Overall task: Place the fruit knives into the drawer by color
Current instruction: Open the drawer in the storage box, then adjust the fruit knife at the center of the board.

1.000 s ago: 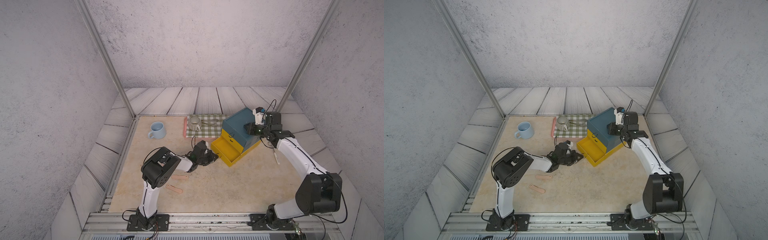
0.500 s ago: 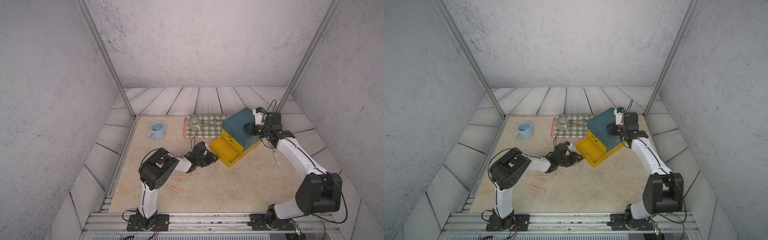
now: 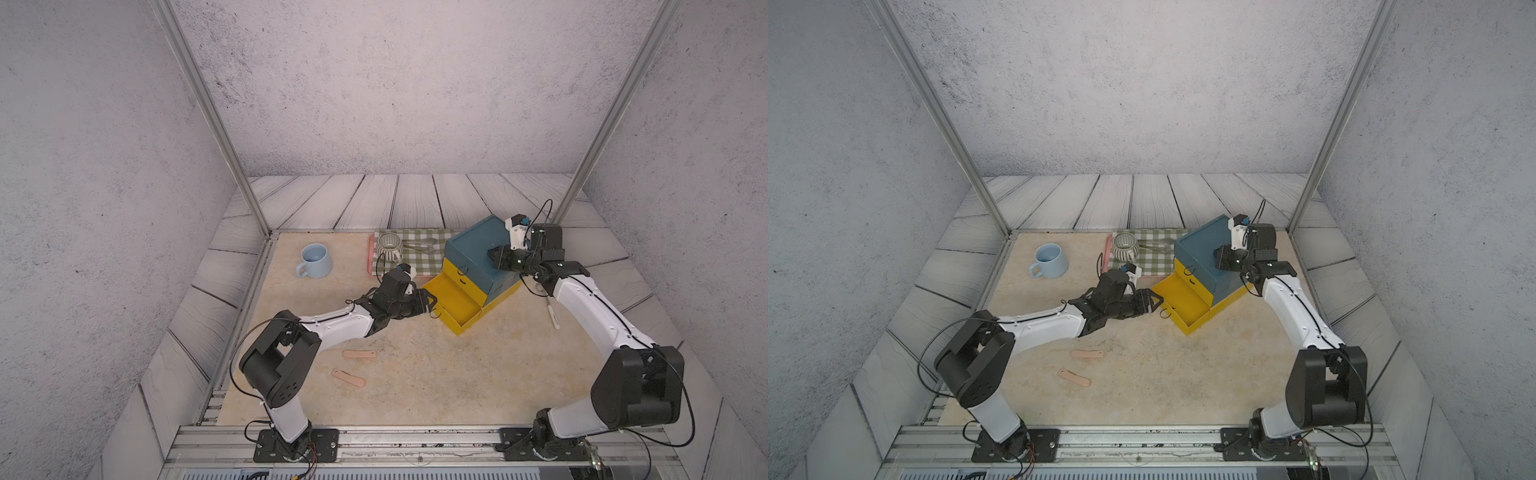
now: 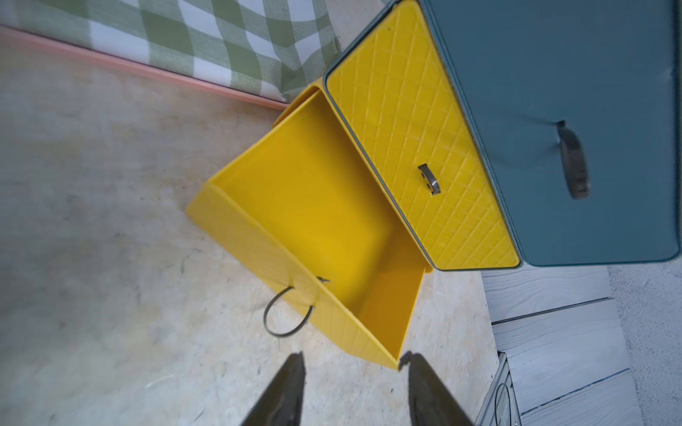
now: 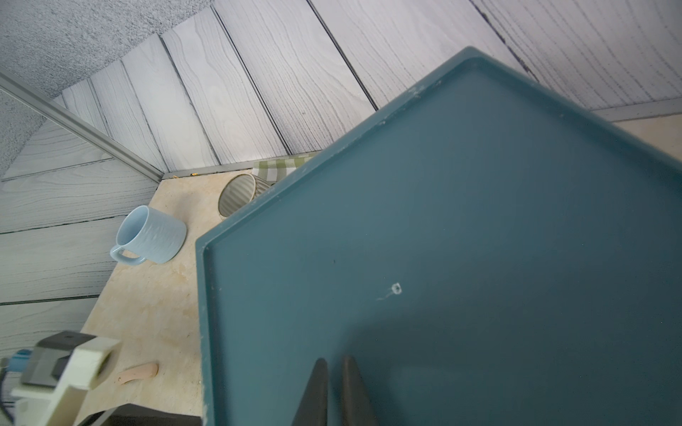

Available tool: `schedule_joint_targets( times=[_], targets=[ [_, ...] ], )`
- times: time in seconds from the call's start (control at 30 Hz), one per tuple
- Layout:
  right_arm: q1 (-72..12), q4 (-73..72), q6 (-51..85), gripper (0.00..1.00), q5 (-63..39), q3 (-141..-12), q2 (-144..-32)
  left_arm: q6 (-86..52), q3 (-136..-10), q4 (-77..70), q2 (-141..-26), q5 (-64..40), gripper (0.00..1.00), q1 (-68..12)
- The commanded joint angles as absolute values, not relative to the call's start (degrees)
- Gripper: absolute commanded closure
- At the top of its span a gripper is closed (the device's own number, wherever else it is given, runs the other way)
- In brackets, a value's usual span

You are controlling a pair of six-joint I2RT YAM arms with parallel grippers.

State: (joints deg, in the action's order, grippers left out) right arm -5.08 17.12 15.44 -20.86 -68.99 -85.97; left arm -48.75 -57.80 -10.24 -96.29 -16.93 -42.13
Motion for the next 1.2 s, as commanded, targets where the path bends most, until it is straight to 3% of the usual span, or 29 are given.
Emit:
schedule_joint_targets(
  times=[0.0,0.27,0.53,0.83,1.17],
  targets=[
    [-5.30,43.33,15.60,0.88,-14.85,-61.35,-92.98,-41.18,-59.11,2.80,-90.70,-12.42,0.41,-42.08],
    [-5.32,43.07,15.73,0.88,-15.25,-61.09,-92.22,-33.56,-56.61,21.79,-75.11,1.00,0.33,-41.51],
    [-5.28,43.45,15.65,0.87,-15.48,-60.98,-91.30,-30.11,-52.29,36.14,-65.69,7.71,0.33,-35.78],
    [-5.39,42.87,15.74,0.87,-15.86,-60.46,-91.87,-25.58,-53.91,42.69,-73.10,4.34,0.32,-23.75],
    [-5.41,42.19,15.82,0.87,-16.72,-60.38,-92.43,-20.48,-60.07,44.47,-84.95,5.89,0.32,-19.90]
  ],
)
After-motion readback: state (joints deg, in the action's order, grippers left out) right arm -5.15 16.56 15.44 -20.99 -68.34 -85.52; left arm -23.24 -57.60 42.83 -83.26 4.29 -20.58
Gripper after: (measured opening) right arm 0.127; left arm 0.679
